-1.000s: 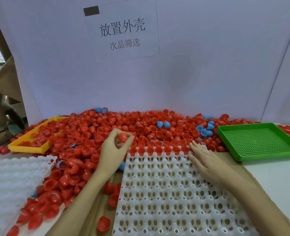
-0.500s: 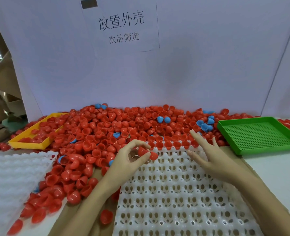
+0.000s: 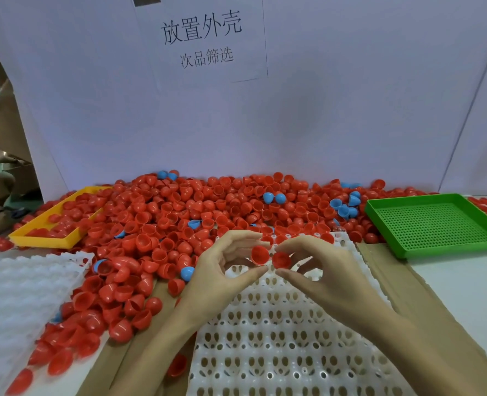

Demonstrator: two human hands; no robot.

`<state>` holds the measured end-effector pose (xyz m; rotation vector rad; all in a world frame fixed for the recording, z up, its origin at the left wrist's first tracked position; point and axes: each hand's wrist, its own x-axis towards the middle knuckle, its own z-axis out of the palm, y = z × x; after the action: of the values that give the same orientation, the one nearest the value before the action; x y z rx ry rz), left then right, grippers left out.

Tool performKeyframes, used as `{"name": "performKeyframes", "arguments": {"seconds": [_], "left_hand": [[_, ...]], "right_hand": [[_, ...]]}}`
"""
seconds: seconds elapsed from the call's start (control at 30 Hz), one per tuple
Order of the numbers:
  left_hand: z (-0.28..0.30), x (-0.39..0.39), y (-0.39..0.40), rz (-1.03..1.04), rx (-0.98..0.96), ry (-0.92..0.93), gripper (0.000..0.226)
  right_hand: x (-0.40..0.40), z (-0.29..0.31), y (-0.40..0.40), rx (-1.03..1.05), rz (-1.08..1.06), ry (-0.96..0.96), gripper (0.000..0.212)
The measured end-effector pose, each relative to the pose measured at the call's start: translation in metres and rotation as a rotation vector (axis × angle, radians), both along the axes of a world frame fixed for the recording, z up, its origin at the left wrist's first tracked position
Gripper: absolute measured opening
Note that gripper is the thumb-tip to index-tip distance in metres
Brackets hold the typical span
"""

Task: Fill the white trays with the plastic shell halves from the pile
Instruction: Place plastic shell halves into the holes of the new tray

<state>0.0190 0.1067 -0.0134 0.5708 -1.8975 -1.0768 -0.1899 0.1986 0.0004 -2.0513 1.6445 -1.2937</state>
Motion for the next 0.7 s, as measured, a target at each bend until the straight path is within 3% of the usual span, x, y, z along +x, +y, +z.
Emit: {"name": "performKeyframes", "arguments": {"seconds": [0.47,0.6,0.7], "left_hand": [[-0.004,0.0,0.0,0.015,-0.015,-0.007,0.04],[-0.004,0.0,0.0,0.01,-0.014,-0.019,0.029],[-0.004,0.0,0.0,-0.023,0.008,-0.077,0.03]], "right_hand": [[0.005,0.0,0.0,-0.074,0.033,-0.02,0.037],[0.008,0.001,0.002,-0.068,0.097,-0.018,0.026],[0.008,-0.003,0.002,-0.06,0.106,-0.01,0.029]]}}
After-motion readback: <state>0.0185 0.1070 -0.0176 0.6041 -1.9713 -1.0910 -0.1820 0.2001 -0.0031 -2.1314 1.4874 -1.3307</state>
